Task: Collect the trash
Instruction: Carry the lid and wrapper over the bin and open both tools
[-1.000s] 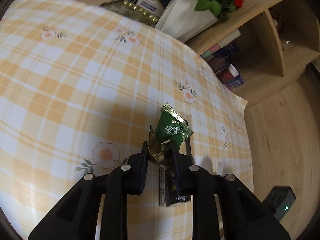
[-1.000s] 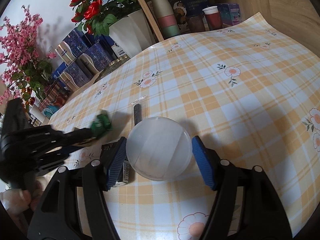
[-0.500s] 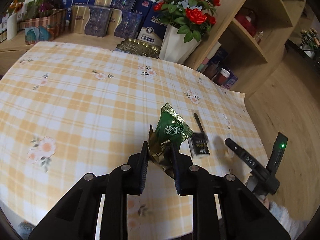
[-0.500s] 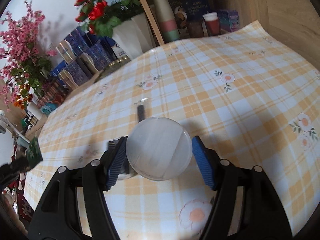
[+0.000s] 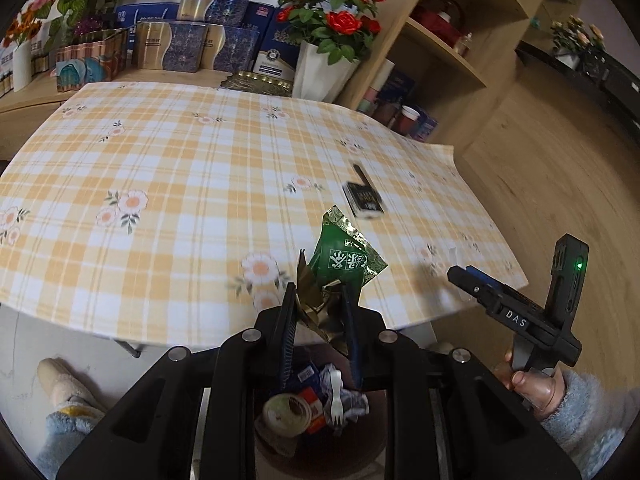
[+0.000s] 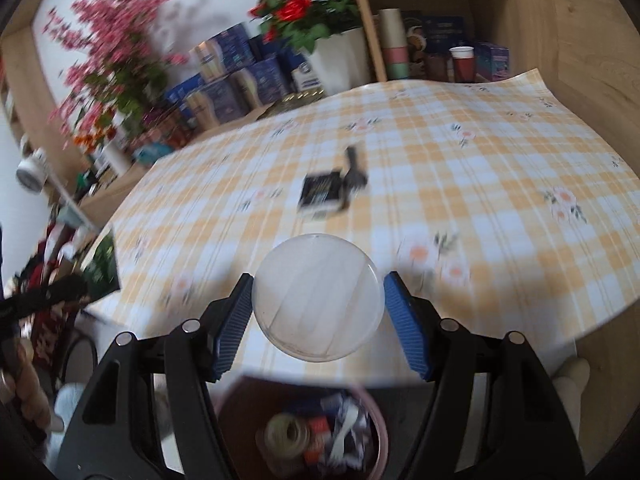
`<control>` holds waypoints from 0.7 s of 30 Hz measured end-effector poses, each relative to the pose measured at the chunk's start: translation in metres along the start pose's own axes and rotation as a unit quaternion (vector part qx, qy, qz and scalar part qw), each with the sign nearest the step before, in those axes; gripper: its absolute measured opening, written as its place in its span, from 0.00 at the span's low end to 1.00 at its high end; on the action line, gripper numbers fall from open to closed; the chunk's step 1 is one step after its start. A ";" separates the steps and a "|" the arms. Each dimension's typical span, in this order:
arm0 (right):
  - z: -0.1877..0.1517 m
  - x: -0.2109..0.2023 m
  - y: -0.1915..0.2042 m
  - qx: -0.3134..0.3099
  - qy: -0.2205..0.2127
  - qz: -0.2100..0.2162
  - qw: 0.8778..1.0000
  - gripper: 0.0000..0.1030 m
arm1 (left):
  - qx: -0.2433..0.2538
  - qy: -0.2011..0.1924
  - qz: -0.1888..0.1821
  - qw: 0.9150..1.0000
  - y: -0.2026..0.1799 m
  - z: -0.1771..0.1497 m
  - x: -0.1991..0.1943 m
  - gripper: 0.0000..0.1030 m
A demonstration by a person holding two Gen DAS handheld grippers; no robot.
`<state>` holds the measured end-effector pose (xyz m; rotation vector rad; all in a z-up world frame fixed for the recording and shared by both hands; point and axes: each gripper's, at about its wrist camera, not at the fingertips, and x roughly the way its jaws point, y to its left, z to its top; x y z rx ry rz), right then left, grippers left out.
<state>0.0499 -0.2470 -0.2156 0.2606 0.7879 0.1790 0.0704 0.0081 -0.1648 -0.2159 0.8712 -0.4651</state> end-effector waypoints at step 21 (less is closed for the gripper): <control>-0.066 0.005 0.042 -0.023 0.081 0.032 0.996 0.66 | -0.014 0.002 0.002 1.000 -0.002 -0.060 -0.027 0.21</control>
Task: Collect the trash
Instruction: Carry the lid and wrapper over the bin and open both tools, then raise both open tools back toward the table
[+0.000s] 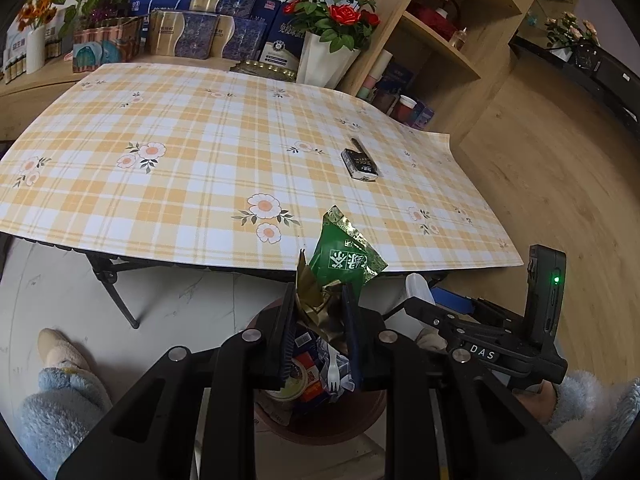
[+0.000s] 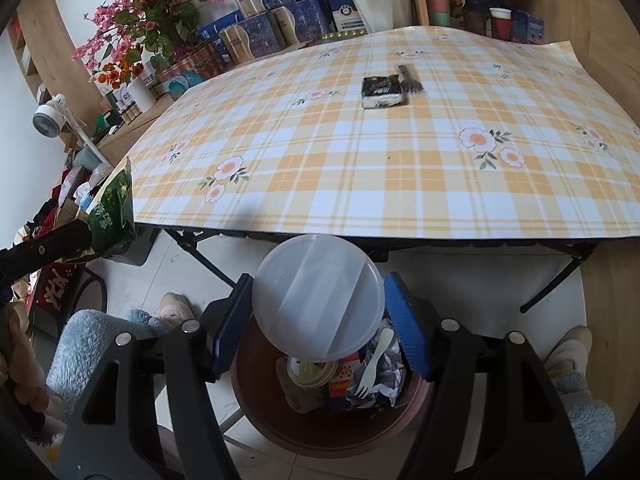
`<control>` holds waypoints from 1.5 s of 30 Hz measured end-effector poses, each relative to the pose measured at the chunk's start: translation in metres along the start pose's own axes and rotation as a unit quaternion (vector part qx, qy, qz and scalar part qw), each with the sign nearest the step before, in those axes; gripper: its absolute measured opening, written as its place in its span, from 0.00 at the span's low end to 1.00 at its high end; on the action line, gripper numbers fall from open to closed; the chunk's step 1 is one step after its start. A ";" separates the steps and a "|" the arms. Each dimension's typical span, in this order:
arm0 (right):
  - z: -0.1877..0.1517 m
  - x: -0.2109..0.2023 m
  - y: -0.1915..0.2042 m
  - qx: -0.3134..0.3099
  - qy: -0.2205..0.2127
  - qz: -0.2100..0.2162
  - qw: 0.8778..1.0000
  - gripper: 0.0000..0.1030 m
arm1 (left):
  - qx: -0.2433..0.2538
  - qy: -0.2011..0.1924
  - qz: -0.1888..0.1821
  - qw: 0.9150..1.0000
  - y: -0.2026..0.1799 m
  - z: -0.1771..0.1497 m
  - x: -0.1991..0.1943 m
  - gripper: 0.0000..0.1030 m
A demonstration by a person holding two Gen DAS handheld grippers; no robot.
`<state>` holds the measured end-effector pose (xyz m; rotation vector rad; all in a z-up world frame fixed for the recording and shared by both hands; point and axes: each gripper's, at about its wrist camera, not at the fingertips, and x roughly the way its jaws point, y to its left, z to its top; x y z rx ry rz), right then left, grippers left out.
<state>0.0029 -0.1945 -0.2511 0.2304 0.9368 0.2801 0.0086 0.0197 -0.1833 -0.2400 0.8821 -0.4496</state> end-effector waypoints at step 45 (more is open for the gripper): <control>0.009 -0.032 -0.027 0.046 -0.054 -0.047 0.996 0.90 | 0.109 0.045 0.088 0.989 -0.018 -0.040 0.059 0.89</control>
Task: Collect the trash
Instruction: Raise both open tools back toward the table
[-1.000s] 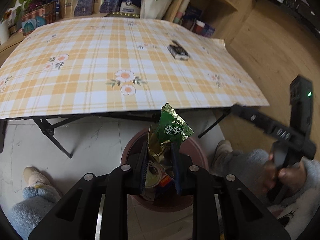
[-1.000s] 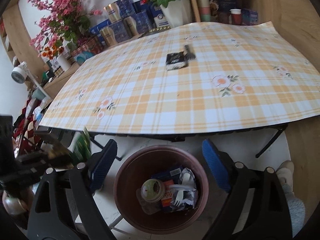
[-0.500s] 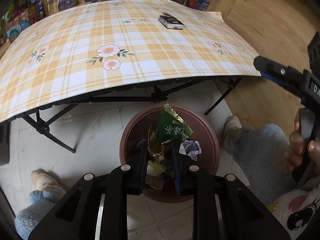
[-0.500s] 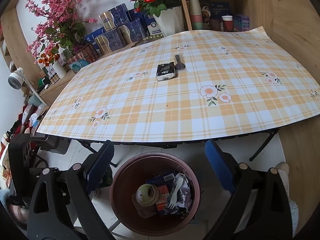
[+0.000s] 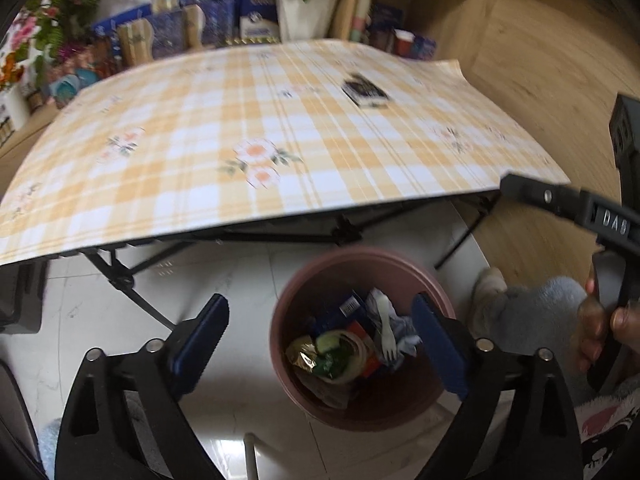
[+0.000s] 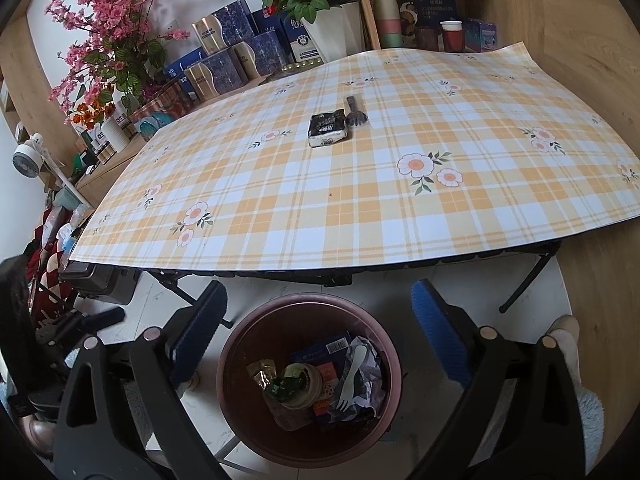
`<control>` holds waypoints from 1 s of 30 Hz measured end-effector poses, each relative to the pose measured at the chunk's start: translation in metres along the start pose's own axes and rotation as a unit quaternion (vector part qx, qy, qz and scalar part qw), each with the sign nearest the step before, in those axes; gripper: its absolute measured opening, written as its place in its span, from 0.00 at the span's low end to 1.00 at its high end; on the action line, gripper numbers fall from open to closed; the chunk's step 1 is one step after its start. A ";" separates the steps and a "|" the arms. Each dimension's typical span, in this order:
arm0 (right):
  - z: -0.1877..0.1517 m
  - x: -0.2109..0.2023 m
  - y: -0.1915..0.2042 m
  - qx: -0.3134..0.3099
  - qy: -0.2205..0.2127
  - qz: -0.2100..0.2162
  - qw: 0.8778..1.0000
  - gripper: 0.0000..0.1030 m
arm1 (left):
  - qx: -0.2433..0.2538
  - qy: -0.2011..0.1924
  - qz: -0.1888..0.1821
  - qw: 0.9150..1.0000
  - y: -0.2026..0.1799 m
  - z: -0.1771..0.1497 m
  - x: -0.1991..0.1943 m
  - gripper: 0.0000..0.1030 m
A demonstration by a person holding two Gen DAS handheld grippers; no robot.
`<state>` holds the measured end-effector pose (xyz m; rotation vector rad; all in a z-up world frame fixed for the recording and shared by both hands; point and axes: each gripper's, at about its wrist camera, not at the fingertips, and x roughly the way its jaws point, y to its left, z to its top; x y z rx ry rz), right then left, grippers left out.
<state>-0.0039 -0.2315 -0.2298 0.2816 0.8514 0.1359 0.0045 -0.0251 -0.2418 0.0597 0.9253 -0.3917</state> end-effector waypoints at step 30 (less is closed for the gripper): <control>0.020 0.016 -0.055 0.063 -0.014 -0.027 0.998 0.90 | -0.034 -0.013 0.073 0.997 0.020 0.013 0.003 0.94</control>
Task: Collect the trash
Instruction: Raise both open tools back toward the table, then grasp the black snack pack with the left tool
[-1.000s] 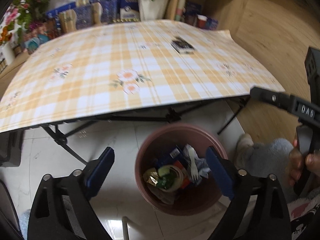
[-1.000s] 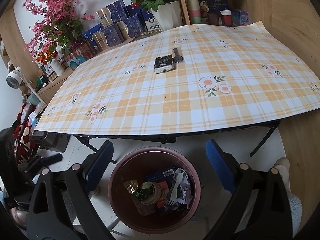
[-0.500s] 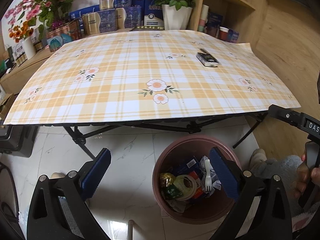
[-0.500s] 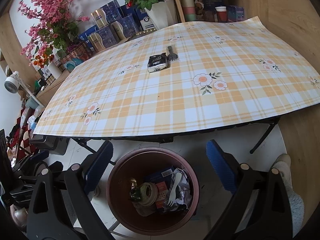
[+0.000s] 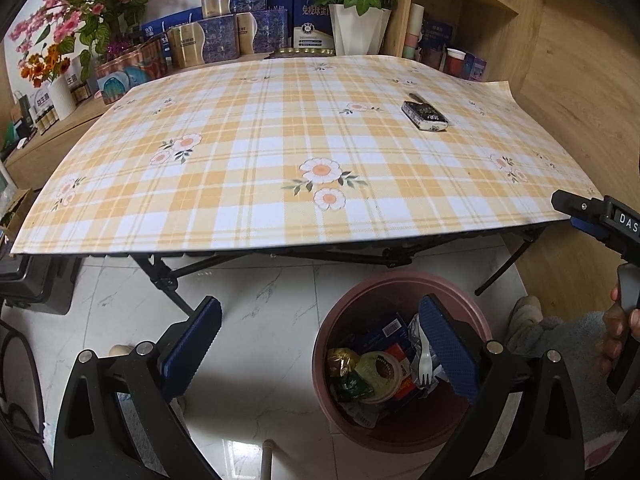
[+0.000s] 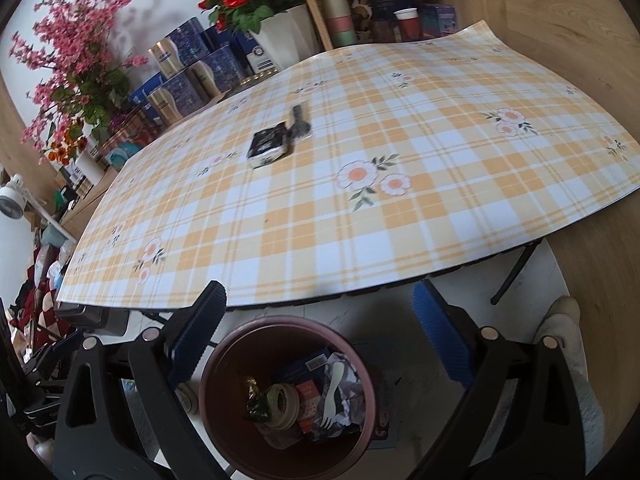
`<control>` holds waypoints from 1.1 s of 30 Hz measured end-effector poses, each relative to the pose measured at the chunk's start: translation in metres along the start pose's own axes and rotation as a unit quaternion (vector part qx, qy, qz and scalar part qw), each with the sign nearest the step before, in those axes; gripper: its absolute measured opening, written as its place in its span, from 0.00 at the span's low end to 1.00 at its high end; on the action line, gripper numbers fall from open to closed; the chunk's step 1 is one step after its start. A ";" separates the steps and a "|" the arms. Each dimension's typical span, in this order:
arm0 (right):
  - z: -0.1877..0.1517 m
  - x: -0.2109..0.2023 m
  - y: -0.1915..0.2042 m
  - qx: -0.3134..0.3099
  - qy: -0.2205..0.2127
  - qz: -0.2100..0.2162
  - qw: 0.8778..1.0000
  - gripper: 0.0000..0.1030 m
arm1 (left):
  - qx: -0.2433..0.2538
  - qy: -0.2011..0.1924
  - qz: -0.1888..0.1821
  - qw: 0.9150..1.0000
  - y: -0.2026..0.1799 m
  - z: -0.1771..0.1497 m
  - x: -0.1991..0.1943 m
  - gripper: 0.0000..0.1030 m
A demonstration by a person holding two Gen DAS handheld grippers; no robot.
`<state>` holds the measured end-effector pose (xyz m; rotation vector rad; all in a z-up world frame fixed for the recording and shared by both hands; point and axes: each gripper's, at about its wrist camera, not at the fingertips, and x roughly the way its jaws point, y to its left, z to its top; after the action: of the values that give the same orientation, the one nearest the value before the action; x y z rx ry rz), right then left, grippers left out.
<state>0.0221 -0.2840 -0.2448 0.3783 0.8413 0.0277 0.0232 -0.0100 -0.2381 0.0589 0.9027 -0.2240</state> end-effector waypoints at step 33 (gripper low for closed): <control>0.067 0.024 -0.081 0.023 -0.027 -0.035 0.999 0.93 | 0.013 0.059 -0.037 0.997 -0.135 0.225 0.199 0.93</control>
<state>0.0772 -0.3767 -0.2492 0.3915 0.8023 -0.0668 0.2867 -0.2073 -0.2487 0.0637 1.0197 -0.3047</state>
